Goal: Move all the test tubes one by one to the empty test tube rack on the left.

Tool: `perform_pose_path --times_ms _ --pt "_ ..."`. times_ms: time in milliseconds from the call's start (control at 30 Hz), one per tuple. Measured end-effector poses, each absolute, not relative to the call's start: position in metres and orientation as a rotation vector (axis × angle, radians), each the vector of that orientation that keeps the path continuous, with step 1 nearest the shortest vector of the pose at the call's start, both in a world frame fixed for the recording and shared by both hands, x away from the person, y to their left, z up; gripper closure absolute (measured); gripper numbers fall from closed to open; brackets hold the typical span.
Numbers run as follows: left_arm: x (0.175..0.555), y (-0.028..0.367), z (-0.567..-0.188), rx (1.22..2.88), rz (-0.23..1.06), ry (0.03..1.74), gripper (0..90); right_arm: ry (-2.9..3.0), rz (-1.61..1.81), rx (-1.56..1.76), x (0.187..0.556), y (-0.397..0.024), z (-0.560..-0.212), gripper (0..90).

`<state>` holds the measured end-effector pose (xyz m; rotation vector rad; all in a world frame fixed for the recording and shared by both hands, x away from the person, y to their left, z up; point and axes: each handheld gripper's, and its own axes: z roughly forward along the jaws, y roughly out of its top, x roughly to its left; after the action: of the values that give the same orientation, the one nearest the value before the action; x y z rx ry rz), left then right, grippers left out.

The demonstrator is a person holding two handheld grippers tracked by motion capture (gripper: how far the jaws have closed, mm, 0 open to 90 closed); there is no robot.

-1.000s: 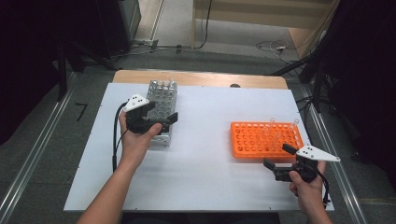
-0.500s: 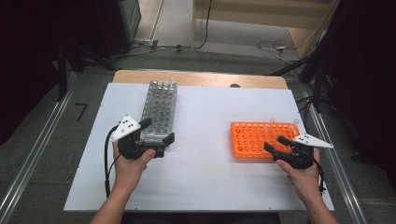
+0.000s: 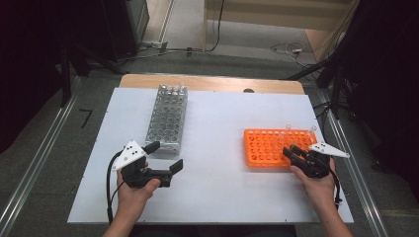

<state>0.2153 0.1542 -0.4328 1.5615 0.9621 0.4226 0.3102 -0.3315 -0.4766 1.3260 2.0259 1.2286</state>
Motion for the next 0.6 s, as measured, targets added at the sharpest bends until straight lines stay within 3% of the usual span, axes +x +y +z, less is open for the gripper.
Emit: perform_pose_path --times_ms 400,600 --pt "0.2161 0.1515 -0.4406 1.591 0.400 0.943 0.0 1.985 1.142 1.272 0.3100 -0.3248 -0.4797 73.4" --pt "0.2157 0.1488 -0.4403 1.599 0.405 0.939 0.0 1.971 1.159 1.276 0.3093 -0.3283 -0.4777 74.0"
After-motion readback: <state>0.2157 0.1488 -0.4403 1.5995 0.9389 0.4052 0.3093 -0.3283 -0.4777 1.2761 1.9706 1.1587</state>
